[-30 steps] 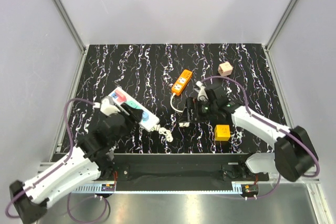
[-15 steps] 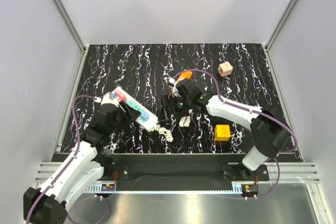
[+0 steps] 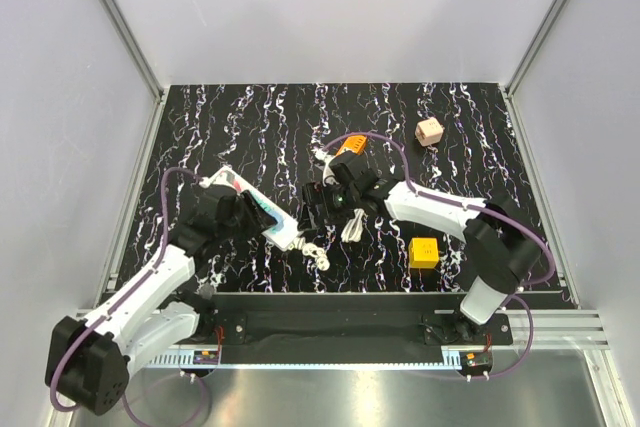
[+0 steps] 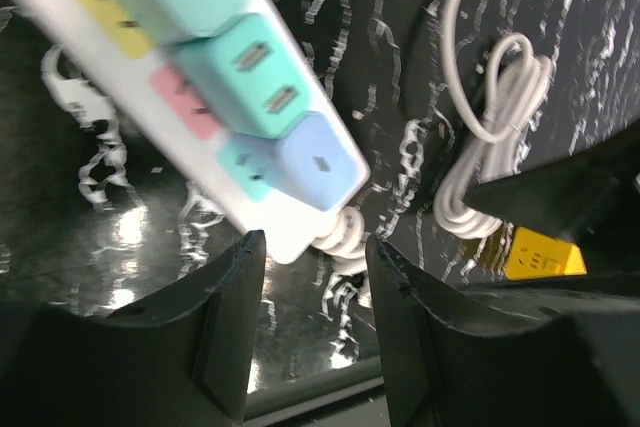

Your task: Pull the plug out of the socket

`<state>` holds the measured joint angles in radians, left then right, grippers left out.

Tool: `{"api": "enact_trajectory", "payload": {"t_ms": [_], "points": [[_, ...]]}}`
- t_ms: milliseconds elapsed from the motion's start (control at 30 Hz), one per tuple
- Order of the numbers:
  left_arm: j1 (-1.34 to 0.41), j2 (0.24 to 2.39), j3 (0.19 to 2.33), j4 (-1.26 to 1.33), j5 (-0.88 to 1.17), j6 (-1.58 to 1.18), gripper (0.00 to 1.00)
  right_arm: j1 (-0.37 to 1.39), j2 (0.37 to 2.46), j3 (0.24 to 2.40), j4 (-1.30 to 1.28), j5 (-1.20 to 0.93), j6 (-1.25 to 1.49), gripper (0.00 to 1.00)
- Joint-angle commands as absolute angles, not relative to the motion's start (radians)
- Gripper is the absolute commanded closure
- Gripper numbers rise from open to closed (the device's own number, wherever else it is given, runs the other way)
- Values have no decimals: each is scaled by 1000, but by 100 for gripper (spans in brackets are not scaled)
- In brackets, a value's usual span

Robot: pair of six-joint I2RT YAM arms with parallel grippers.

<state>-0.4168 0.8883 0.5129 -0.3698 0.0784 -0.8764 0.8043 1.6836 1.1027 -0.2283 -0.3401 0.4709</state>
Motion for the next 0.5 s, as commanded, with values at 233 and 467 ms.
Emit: {"api": "enact_trajectory", "payload": {"t_ms": [233,467], "points": [[-526,994,663,-423,-41,-911,51,821,1805,1086,-92,-497,281,21],[-549,1026,686,-480,-95,-937,50,827,1873,1071,-29,-502,272,28]]}}
